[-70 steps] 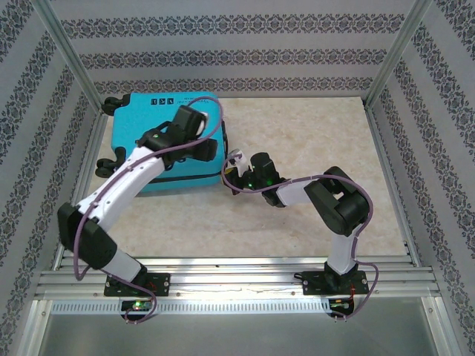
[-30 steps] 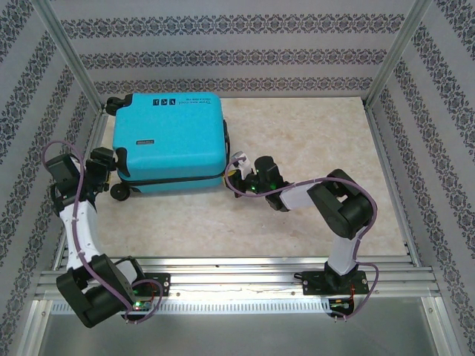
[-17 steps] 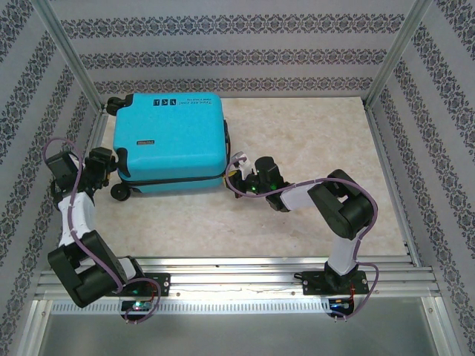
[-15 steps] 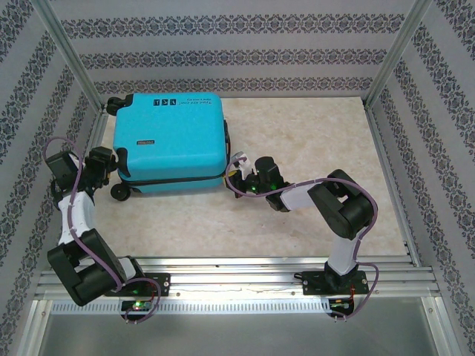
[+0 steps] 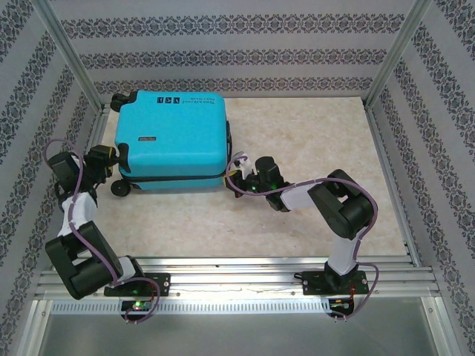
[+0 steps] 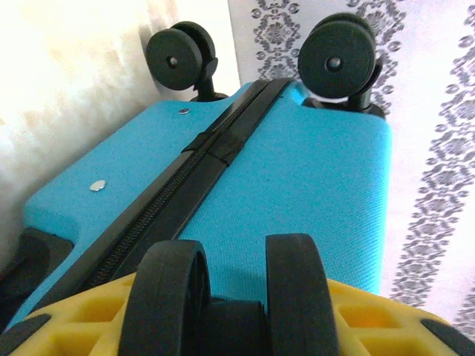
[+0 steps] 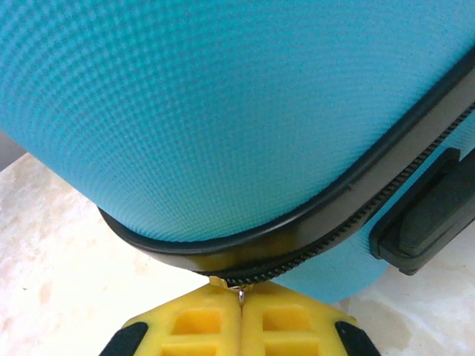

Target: Pack the luggage

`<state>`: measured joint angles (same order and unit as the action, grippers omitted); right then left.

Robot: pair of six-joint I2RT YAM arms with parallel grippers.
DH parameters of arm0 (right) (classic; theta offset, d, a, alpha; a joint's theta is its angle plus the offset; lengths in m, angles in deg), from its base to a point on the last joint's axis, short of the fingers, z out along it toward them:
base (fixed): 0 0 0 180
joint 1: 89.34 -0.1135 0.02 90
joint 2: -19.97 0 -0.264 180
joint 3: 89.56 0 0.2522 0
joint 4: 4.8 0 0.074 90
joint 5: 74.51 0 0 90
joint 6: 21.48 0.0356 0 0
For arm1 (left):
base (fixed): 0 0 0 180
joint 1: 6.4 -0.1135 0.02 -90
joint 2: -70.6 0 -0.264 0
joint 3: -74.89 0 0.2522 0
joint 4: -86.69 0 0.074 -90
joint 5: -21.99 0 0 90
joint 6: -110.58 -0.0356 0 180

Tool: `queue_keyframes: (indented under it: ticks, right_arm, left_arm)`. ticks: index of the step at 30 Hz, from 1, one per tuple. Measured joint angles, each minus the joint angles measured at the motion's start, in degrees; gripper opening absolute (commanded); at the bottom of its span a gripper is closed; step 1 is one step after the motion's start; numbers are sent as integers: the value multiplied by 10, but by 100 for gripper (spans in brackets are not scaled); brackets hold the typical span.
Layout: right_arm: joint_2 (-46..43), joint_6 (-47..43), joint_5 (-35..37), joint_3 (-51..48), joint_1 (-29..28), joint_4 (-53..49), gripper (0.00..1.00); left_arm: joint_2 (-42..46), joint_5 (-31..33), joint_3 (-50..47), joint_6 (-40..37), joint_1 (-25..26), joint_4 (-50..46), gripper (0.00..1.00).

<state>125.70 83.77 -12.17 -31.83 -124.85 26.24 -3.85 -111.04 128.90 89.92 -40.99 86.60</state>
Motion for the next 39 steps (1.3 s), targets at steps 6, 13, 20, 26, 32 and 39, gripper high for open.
queue_keyframes:
  ticks: [6,13,20,26,32,39]
  right_arm:
    - [0,32,-7,-2,2,9,0]
    - [1,105,-10,-14,35,46,0]
    - [1,125,-16,-14,68,49,0]
    - [1,112,-48,-10,90,43,0]
    - [1,83,-119,19,130,3,0]
    - [-12,51,-122,35,158,-61,0]
  left_arm:
    - [-99,-43,-49,171,1,292,0]
    - [-198,-85,-71,312,16,553,0]
    - [-207,-119,-71,353,26,594,0]
    - [-207,-143,-68,366,26,596,0]
    - [-211,-177,-55,380,27,608,0]
    - [-222,-213,-54,392,20,609,0]
